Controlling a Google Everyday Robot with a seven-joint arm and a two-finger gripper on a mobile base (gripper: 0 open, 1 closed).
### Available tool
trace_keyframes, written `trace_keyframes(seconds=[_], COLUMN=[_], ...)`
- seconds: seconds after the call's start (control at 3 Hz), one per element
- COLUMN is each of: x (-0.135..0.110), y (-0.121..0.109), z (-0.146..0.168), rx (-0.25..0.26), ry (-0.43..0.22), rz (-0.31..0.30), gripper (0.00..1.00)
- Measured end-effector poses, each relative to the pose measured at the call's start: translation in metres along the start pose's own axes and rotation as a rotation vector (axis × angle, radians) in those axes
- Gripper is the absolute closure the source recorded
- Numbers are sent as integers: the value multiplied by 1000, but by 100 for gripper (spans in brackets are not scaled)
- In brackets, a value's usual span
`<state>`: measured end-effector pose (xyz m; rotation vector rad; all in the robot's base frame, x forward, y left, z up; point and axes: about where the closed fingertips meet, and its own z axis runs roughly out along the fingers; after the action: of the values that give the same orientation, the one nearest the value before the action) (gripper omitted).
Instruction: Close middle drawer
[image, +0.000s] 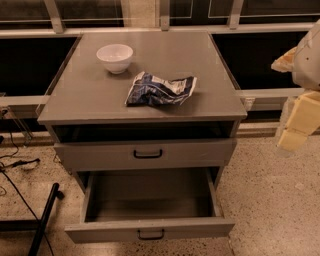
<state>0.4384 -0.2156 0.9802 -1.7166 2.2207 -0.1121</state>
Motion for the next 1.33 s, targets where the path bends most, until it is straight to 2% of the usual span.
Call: trace_keyframes(seconds=[0.33,0.67,1.0,1.33], x=[0,12,36,54], y=[0,4,22,56], z=[0,8,37,82], rx=[0,-1,-25,-54], ry=[0,-6,-52,-140], rz=[0,74,258,491], gripper=[0,19,42,65])
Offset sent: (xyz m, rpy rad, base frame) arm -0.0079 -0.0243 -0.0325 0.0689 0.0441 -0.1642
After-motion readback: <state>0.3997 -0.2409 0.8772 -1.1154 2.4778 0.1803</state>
